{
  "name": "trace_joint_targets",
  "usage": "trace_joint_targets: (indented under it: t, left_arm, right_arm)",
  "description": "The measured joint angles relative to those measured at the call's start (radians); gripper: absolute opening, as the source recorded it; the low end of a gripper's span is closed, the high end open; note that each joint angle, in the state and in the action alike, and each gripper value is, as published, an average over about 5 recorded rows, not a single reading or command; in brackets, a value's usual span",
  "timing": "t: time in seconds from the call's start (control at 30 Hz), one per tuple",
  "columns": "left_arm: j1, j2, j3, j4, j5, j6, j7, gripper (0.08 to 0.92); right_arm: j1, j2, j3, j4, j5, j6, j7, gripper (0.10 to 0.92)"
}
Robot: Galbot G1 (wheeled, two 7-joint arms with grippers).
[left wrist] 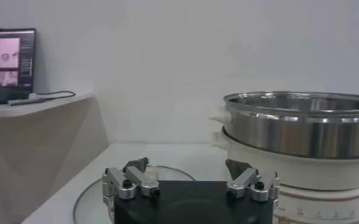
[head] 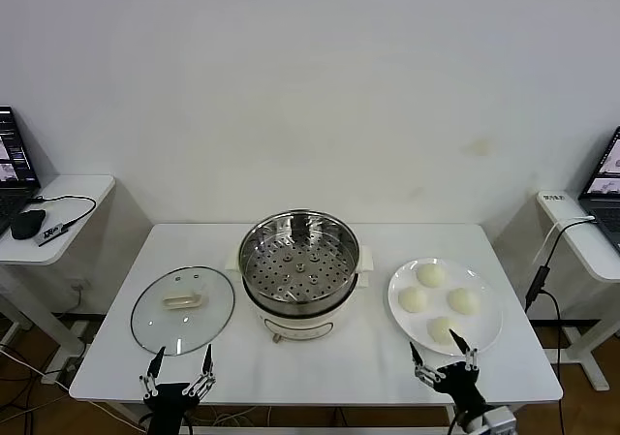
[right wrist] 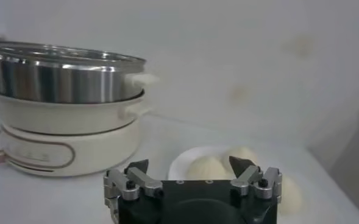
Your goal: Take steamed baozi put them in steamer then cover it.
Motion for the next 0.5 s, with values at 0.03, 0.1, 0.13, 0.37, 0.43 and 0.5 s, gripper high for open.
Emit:
trace_joint_targets:
  t: [0.03, 0.1, 0.13, 0.37, 0.43, 0.5]
  left_arm:
    - [0.000, 0.001, -0.002, -0.001, 0.002, 0.002, 0.002, 0.823]
    - [-0.001, 0.003, -0.006, -0.004, 0.007, 0.006, 0.008, 0.823]
    - [-0.001, 0.005, -0.009, -0.005, 0.011, 0.007, 0.011, 0.823]
    - [0.000, 0.005, -0.022, -0.005, 0.051, 0.009, 0.030, 0.823]
    - [-0.001, 0.003, -0.022, -0.004, 0.062, 0.009, 0.033, 0.823]
    - [-0.002, 0.001, -0.022, -0.002, 0.073, 0.008, 0.035, 0.823]
  right_arm:
    - [0.004, -0.004, 0.003, -0.002, -0.010, 0.001, 0.001, 0.823]
    - [0.018, -0.016, 0.014, -0.008, -0.043, 0.006, 0.002, 0.823]
    - [0.029, -0.026, 0.022, -0.014, -0.069, 0.008, 0.002, 0.823]
    - [0.138, -0.130, 0.062, -0.072, -0.295, 0.011, -0.037, 0.823]
    - [0.175, -0.166, 0.063, -0.091, -0.356, 0.003, -0.063, 0.823]
    - [0.217, -0.207, 0.058, -0.112, -0.409, -0.011, -0.095, 0.823]
